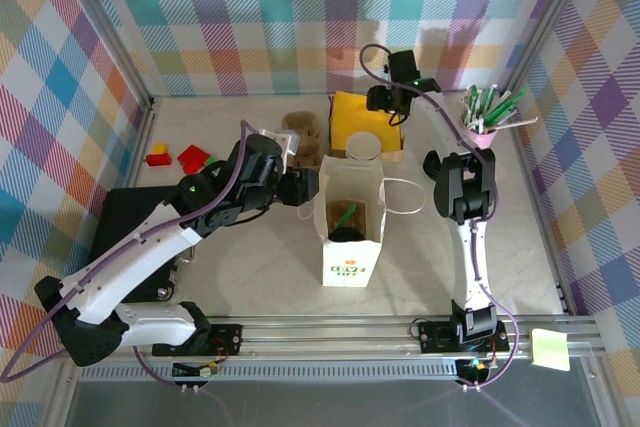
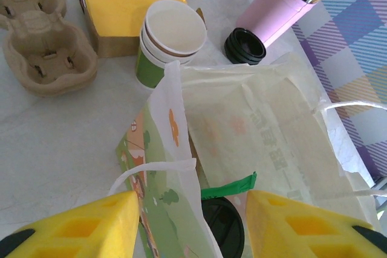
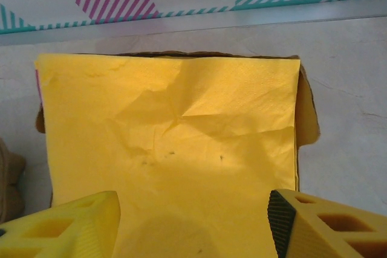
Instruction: Pack the takeout coffee
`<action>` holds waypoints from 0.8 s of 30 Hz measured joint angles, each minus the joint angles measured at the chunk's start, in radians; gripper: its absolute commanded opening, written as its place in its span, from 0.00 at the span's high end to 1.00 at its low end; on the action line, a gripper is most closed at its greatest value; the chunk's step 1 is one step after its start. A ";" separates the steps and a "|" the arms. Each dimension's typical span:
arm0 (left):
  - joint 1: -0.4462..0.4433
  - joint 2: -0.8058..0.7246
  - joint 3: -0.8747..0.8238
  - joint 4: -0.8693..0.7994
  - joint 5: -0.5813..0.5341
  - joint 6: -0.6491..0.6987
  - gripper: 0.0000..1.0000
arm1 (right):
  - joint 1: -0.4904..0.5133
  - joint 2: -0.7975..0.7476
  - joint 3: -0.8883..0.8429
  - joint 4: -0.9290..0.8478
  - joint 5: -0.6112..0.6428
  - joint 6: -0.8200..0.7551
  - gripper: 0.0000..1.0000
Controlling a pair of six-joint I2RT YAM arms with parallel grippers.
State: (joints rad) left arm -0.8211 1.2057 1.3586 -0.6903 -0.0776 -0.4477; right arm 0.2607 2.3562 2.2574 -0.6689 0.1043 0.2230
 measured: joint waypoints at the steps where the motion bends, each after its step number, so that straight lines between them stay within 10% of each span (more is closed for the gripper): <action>1: 0.000 -0.004 0.000 0.000 -0.003 0.000 0.51 | -0.001 0.011 0.007 -0.005 0.000 0.000 0.33; 24: 0.000 -0.044 0.000 0.002 -0.022 0.018 0.53 | -0.026 0.186 0.095 -0.035 -0.064 0.005 0.36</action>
State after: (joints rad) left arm -0.8211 1.1614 1.3586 -0.6884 -0.0998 -0.4294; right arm 0.2348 2.5420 2.3528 -0.7044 0.0399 0.2276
